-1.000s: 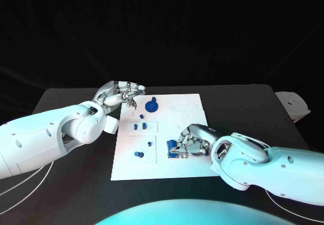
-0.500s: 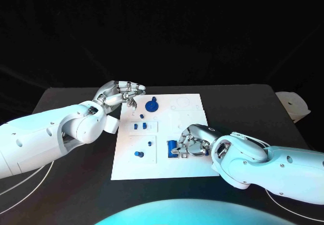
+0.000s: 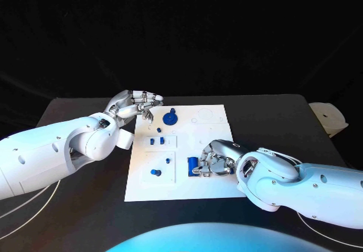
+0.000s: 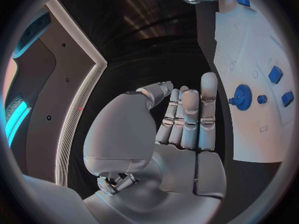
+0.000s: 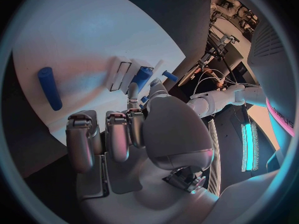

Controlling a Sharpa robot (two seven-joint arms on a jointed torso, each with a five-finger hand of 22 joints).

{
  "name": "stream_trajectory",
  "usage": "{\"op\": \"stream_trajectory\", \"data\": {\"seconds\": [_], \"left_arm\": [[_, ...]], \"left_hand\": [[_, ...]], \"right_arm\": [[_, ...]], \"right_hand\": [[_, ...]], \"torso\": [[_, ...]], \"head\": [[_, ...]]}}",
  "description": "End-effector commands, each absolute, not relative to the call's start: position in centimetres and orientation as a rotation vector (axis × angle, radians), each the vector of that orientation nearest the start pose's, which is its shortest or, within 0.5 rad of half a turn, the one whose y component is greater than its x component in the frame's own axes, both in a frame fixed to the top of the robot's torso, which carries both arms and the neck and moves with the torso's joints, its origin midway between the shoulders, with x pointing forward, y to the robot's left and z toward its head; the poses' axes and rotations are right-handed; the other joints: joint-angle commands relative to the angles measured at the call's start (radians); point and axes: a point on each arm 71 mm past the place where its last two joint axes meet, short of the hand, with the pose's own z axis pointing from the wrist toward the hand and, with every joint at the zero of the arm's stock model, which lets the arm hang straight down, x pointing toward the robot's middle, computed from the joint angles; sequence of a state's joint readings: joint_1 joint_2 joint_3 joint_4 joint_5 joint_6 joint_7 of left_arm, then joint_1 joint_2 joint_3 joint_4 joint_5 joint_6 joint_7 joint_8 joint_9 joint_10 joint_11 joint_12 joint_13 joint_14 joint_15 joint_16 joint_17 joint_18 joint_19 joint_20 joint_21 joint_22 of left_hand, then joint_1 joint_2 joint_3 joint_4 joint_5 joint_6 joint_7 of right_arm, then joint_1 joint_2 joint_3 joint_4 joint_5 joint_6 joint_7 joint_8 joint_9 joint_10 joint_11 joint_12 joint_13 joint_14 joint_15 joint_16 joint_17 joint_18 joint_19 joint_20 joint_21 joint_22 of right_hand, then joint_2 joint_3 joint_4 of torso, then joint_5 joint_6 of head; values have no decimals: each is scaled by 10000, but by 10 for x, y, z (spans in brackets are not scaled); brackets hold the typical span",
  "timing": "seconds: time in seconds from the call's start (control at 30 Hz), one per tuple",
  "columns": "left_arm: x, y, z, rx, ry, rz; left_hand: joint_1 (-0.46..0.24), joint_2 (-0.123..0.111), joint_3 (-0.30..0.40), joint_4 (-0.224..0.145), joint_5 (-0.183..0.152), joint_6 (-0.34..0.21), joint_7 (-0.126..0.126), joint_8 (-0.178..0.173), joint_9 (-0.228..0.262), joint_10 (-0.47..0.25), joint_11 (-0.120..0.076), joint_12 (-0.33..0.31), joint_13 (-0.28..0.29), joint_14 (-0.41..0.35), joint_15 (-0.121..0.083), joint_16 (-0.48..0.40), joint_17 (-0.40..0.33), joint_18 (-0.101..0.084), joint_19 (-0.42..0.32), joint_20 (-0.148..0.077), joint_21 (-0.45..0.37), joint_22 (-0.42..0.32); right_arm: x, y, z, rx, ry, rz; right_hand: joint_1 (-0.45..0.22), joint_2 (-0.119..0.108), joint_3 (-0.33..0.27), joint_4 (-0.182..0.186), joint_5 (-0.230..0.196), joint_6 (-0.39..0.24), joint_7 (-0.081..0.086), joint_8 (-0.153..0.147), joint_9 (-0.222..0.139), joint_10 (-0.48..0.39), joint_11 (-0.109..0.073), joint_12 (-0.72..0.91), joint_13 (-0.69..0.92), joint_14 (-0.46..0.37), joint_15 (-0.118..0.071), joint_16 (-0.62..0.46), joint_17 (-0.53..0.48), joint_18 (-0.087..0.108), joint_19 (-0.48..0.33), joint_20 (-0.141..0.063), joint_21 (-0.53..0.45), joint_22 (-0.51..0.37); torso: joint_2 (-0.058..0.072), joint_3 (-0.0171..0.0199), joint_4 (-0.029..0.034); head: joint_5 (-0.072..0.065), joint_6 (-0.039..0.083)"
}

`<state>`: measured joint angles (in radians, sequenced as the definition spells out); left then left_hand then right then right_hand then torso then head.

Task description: Assemble the parts on the task board

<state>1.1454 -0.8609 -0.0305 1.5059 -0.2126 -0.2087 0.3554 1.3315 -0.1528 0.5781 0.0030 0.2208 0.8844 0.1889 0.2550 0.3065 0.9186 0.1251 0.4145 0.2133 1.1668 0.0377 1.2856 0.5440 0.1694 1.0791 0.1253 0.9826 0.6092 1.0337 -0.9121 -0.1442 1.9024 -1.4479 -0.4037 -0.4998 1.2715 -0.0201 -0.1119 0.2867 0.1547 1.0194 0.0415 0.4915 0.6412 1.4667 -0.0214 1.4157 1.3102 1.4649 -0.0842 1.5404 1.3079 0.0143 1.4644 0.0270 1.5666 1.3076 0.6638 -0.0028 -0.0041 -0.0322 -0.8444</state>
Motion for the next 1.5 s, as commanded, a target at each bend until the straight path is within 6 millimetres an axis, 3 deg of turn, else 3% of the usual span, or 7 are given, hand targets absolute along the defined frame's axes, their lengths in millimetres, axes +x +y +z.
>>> {"op": "stream_trajectory", "data": {"seconds": [0.03, 0.27, 0.47, 0.7, 1.03, 1.33, 1.5], "left_arm": [[480, 212, -200, -9223, 15728, -15447], [480, 212, -200, -9219, 15730, -15453], [480, 212, -200, -9211, 15734, -15471], [479, 212, -200, -9185, 15735, -15526], [478, 213, -199, -9160, 15742, -15573], [478, 213, -199, -9160, 15746, -15563], [478, 214, -199, -9163, 15746, -15553]], "left_hand": [[-116, 18, -1, 55, 50, -51, -16, 3, 1, -56, -6, 31, -16, -17, 66, 46, -11, 157, -14, 57, -67, -9], [-116, 18, -1, 55, 50, -51, -16, 3, 1, -56, -6, 31, -16, -17, 66, 46, -11, 157, -14, 57, -67, -9], [-116, 18, -1, 55, 50, -51, -16, 3, 1, -56, -6, 31, -16, -17, 66, 46, -11, 157, -14, 57, -67, -9], [-112, 18, -2, 60, 50, -59, -17, 14, 6, -73, -5, 50, -16, -27, 69, 48, -35, 158, -8, 63, -72, -14], [-114, 8, -7, 60, 48, -61, -17, 17, 7, -79, -4, 54, -17, -33, 70, 47, -47, 158, -8, 64, -74, -15], [-114, 8, -7, 60, 48, -61, -17, 17, 7, -79, -4, 54, -17, -33, 70, 47, -47, 158, -8, 64, -74, -15], [-114, 8, -7, 60, 48, -61, -17, 17, 7, -79, -4, 54, -17, -33, 70, 47, -47, 158, -8, 64, -74, -15]], "right_arm": [[358, -151, -255, 310, 19574, 6211], [360, -158, -251, 623, 19007, 6221], [363, -178, -246, 1356, 18306, 6303], [364, -213, -239, 1663, 18270, 5723], [360, -250, -243, 1180, 19265, 4298], [357, -255, -247, 963, 19463, 3877], [354, -253, -255, 937, 19660, 3829]], "right_hand": [[183, 14, -82, 6, 45, 34, -21, 21, -24, 351, -88, 56, 1638, 941, -53, 67, 2055, -143, 1064, -60, 42, 2632], [483, 108, -85, 13, 106, 48, -35, -3, -72, 352, -103, 49, 1642, 939, -66, 63, 2049, -143, 1064, -75, 42, 2632], [744, 217, -131, 20, 581, -23, -12, -119, -178, 224, -88, -231, 1480, 927, -59, 40, 1998, -143, 1064, -75, 42, 2632], [1037, 268, -285, 27, 753, -660, 369, -925, -618, 220, 218, -244, 1489, 945, 180, 73, 2079, -143, 1064, 88, 42, 2632], [1043, 205, -386, 29, 688, -582, 399, -1014, -674, 264, 253, -151, 1550, 963, 222, 111, 2168, -143, 1064, 136, 42, 2632], [997, 190, -461, 44, 664, -515, 407, -1058, -704, 259, 266, -163, 1545, 965, 238, 115, 2176, -143, 1064, 159, 42, 2632], [950, 206, -509, 49, 659, -440, 399, -1070, -715, 254, 263, -174, 1540, 963, 241, 113, 2171, -143, 1064, 171, 42, 2632]], "torso": [[-8, 7, -4], [-9, 13, -10], [-8, 8, 3], [0, 16, -41], [17, 21, -53], [0, -3, -18], [10, 8, -11]], "head": [[-11, -2], [-55, 20], [-129, 74], [-213, 117], [-450, 131], [-522, 117], [-489, 105]]}}
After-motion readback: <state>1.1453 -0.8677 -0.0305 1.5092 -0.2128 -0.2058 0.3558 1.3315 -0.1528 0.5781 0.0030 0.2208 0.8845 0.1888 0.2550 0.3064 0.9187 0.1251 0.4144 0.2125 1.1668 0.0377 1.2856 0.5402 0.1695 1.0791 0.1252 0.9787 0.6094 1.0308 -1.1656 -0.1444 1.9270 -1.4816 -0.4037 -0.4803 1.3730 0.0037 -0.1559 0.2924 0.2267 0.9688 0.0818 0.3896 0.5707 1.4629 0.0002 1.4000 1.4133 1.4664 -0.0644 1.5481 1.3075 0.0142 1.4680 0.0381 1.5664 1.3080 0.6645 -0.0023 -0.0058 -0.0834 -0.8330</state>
